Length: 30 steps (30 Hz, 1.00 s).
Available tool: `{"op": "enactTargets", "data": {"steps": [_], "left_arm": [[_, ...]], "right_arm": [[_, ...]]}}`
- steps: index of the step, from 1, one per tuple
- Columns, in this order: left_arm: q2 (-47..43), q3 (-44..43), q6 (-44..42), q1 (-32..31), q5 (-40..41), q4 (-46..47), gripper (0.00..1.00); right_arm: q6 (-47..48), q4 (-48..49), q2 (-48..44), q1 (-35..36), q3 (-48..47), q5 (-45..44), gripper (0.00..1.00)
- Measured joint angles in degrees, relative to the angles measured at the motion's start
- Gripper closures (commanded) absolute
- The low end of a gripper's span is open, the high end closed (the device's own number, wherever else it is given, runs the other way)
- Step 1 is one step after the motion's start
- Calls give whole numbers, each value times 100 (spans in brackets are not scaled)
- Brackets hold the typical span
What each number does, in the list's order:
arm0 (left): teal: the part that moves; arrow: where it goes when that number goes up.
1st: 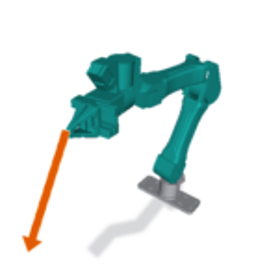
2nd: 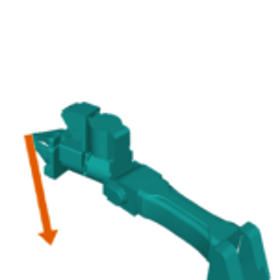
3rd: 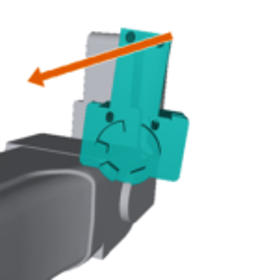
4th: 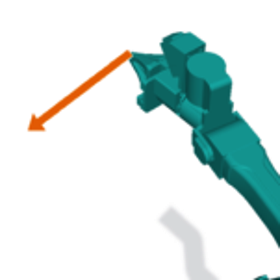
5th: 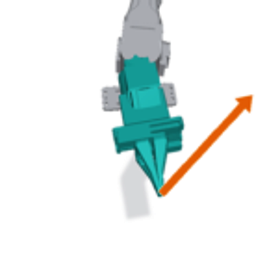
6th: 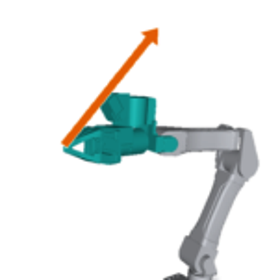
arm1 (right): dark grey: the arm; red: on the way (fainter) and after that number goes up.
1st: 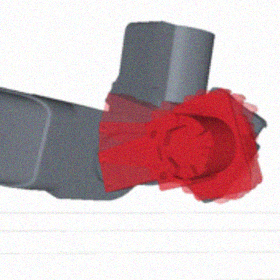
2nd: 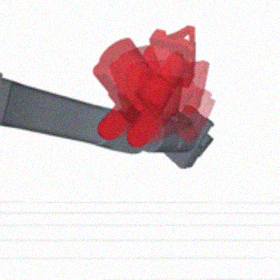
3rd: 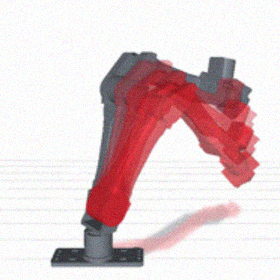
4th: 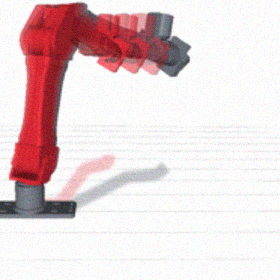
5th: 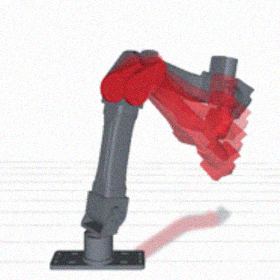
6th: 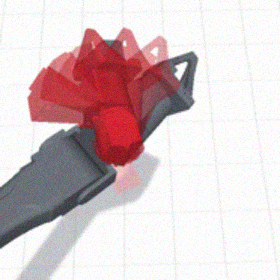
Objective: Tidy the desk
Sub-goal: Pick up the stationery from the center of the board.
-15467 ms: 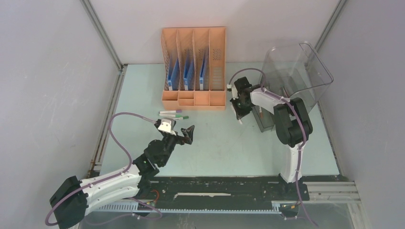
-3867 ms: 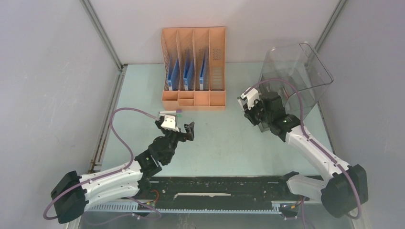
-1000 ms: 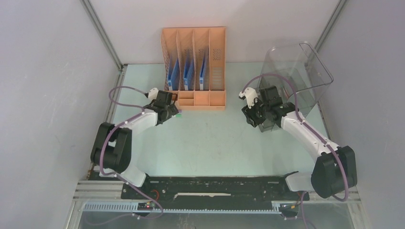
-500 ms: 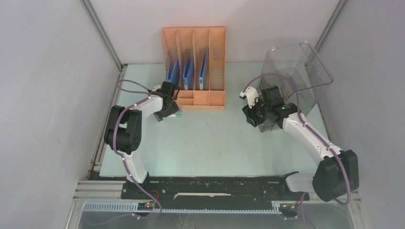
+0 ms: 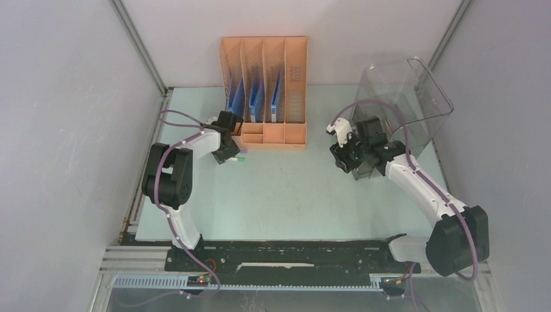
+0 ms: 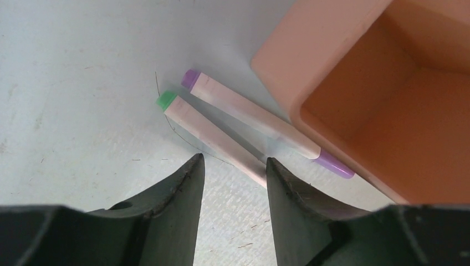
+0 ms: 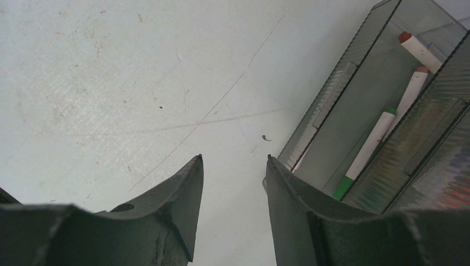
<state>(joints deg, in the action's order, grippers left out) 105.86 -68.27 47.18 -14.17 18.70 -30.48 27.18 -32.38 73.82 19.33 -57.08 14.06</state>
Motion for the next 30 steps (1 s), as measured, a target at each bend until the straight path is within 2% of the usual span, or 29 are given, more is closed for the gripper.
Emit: {"op": "enactTargets", "data": {"steps": [7, 8, 10, 12, 23, 30], "left_arm": [[0, 87, 61, 2, -20, 66, 49], [0, 87, 70, 7, -42, 76, 52], [0, 94, 87, 22, -103, 105, 65], [0, 114, 90, 42, -146, 125, 73], [-601, 992, 98, 96, -538, 817, 92], [-1239, 1821, 98, 79, -791, 1303, 100]], "right_arm": [[2, 0, -46, 0, 0, 4, 47], [2, 0, -48, 0, 0, 7, 47], [2, 0, -63, 0, 0, 7, 47], [2, 0, -92, -2, 0, 15, 47], [2, 0, -232, -2, 0, 98, 47], [2, -2, -238, -2, 0, 179, 47]]}}
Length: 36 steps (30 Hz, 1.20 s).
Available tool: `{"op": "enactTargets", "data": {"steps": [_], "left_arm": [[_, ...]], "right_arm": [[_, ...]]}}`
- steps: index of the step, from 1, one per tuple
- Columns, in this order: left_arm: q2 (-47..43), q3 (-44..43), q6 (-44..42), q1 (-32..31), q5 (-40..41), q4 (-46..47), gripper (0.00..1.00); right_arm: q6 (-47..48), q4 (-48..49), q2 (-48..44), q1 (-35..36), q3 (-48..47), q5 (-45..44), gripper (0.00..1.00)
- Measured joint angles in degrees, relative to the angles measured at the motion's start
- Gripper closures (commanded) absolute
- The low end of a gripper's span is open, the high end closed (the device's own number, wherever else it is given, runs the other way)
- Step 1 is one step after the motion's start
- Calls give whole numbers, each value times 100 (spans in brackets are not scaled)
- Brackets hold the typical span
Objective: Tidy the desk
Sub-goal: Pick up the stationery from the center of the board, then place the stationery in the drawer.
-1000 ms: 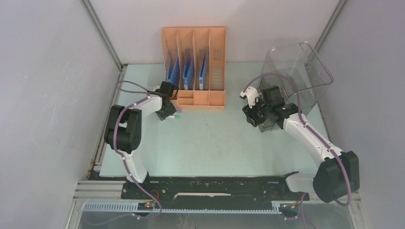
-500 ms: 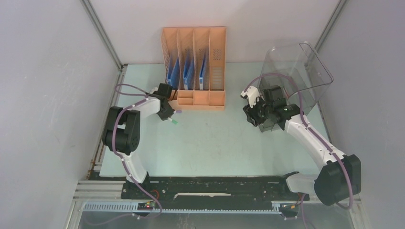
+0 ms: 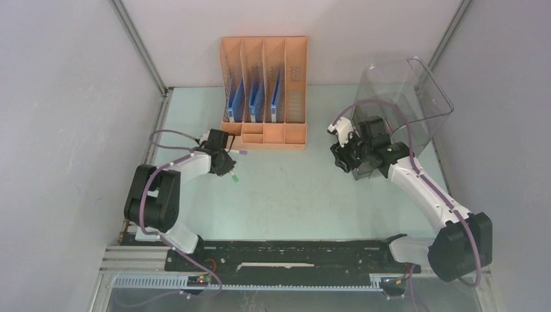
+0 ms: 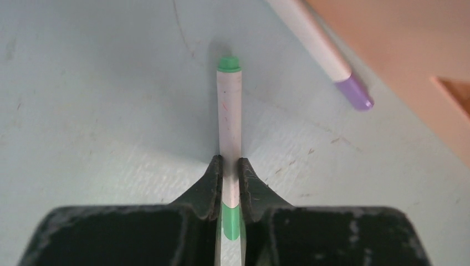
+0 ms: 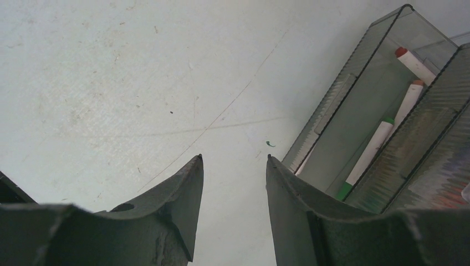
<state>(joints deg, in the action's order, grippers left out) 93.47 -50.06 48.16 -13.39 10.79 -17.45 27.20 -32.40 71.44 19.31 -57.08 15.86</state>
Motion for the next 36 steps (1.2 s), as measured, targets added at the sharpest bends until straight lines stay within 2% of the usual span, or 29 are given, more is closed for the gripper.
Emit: {"op": "enactTargets", "data": {"steps": [10, 20, 25, 30, 36], "left_arm": [[-1397, 1143, -195, -688, -4, 348, 100], [-3333, 2452, -407, -1307, -564, 2151, 100], [-4129, 2750, -601, -1749, -774, 2929, 100], [-4531, 2785, -802, -2188, -824, 3506, 100], [-4489, 2785, -942, -2702, -817, 4015, 100]], "right_arm": [[120, -131, -254, 0, 0, 708, 47], [282, -378, -595, 2, 0, 1860, 46], [356, -492, -813, 2, 0, 2459, 46], [369, -573, -890, 0, 0, 2907, 46], [282, -590, -975, -11, 0, 3423, 45]]}}
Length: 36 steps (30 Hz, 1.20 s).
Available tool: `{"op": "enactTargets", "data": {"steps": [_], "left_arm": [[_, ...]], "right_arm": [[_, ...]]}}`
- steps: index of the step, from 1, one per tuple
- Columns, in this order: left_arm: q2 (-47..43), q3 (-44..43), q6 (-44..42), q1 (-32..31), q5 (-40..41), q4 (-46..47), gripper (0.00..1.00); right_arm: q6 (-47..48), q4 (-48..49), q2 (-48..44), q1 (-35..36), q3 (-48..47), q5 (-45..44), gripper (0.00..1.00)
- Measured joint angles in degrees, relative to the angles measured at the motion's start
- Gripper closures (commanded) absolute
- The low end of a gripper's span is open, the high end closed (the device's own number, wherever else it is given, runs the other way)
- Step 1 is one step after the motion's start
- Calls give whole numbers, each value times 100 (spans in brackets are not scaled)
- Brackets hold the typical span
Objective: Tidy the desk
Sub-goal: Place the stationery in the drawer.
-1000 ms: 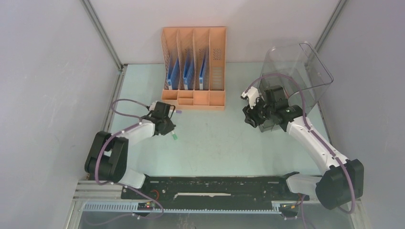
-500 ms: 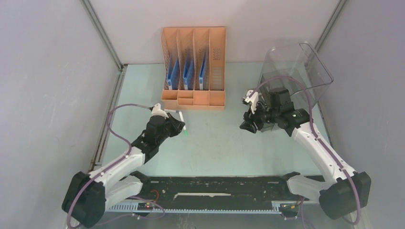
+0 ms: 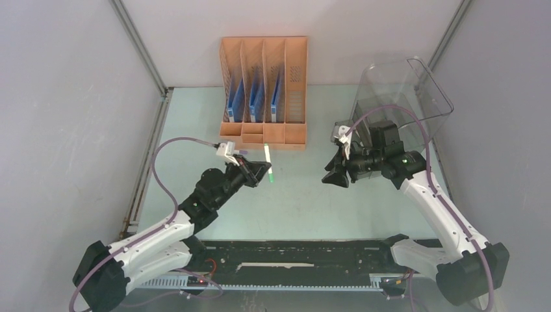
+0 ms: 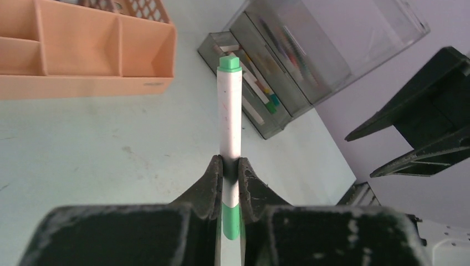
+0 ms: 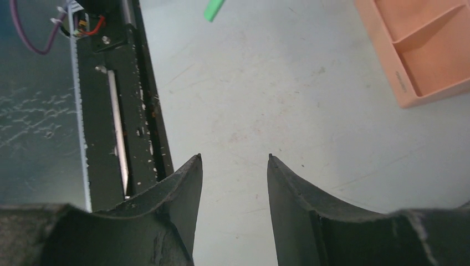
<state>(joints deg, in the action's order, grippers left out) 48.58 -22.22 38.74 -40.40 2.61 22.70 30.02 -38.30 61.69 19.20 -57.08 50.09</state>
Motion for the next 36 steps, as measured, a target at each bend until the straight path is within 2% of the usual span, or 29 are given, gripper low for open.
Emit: {"op": "enactTargets", "data": {"steps": [6, 17, 36], "left_arm": [[369, -144, -129, -472, 57, 264, 100], [1113, -953, -540, -1300, 439, 431, 100], [2107, -2046, -1027, -2050, 876, 555, 100]], "right_arm": [[-424, 190, -31, -11, 7, 330, 45], [-896, 562, -98, -11, 68, 750, 41], [-2035, 1327, 162, 61, 304, 918, 35]]}}
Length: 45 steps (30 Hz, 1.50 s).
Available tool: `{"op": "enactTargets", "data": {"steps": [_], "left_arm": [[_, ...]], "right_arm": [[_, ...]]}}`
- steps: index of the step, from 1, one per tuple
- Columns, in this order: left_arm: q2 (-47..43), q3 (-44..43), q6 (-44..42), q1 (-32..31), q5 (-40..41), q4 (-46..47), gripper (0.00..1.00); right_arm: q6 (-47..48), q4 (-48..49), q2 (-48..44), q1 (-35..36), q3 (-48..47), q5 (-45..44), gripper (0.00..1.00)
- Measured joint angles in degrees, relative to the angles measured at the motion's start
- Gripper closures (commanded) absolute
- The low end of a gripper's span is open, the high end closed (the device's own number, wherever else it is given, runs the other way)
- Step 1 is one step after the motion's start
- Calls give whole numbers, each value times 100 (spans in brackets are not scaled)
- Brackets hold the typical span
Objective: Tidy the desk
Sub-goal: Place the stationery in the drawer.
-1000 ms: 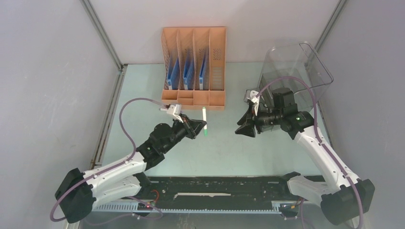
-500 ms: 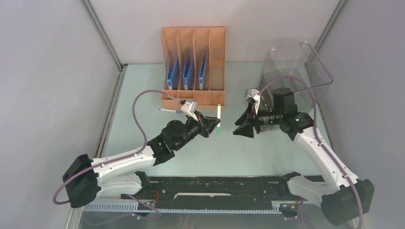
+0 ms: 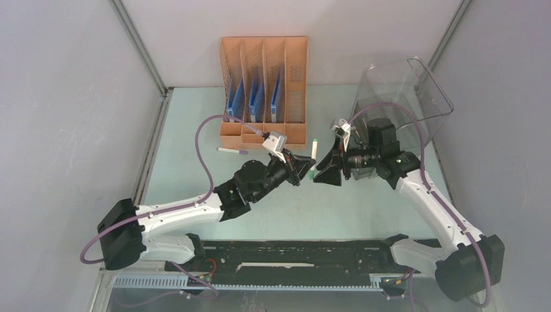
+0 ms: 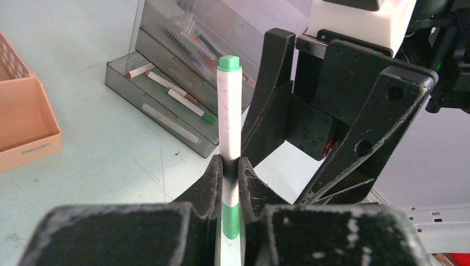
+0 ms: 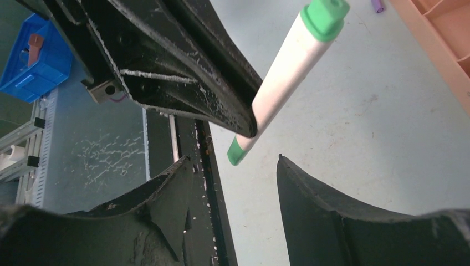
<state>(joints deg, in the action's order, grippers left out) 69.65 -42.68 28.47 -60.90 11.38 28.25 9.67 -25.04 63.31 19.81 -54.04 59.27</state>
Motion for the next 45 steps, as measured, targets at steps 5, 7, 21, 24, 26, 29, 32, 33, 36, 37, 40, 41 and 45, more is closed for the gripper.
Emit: {"op": "enactTargets", "data": {"steps": [5, 7, 21, 24, 26, 29, 32, 33, 36, 37, 40, 41, 45], "left_arm": [[127, -127, -57, -109, 50, -2, 100], [164, -162, -63, -142, 52, 2, 100], [245, -212, -155, -219, 92, 85, 99], [245, -212, -160, -219, 103, 81, 92], [245, -212, -160, -219, 114, 81, 85], [219, -208, -157, -219, 155, 66, 74], [127, -188, -177, -221, 195, 55, 61], [70, -166, -190, -221, 205, 59, 57], [-197, -11, -227, -223, 278, 87, 47], [-302, 66, -264, -223, 326, 90, 44], [-616, 328, -352, -223, 494, 101, 38], [-717, 413, -380, -223, 549, 98, 37], [-1058, 723, -507, -223, 826, 85, 29]], "right_arm": [[-208, 120, 55, 22, 2, 26, 37], [-310, 221, 68, 22, 31, 70, 38], [-741, 562, 118, -2, 146, 59, 96], [-750, 564, 120, -2, 149, 9, 100], [-752, 564, 120, -2, 149, -13, 100], [-745, 566, 120, 0, 149, -17, 100], [-710, 557, 120, 22, 151, -24, 100], [-678, 555, 120, 24, 151, -28, 100], [-496, 474, 120, 26, 151, -50, 100], [-417, 424, 120, 26, 149, -61, 100], [-70, 157, 120, 26, 136, -127, 100], [59, 33, 120, 26, 114, -157, 100], [551, -341, 120, 26, 35, -295, 100]]}}
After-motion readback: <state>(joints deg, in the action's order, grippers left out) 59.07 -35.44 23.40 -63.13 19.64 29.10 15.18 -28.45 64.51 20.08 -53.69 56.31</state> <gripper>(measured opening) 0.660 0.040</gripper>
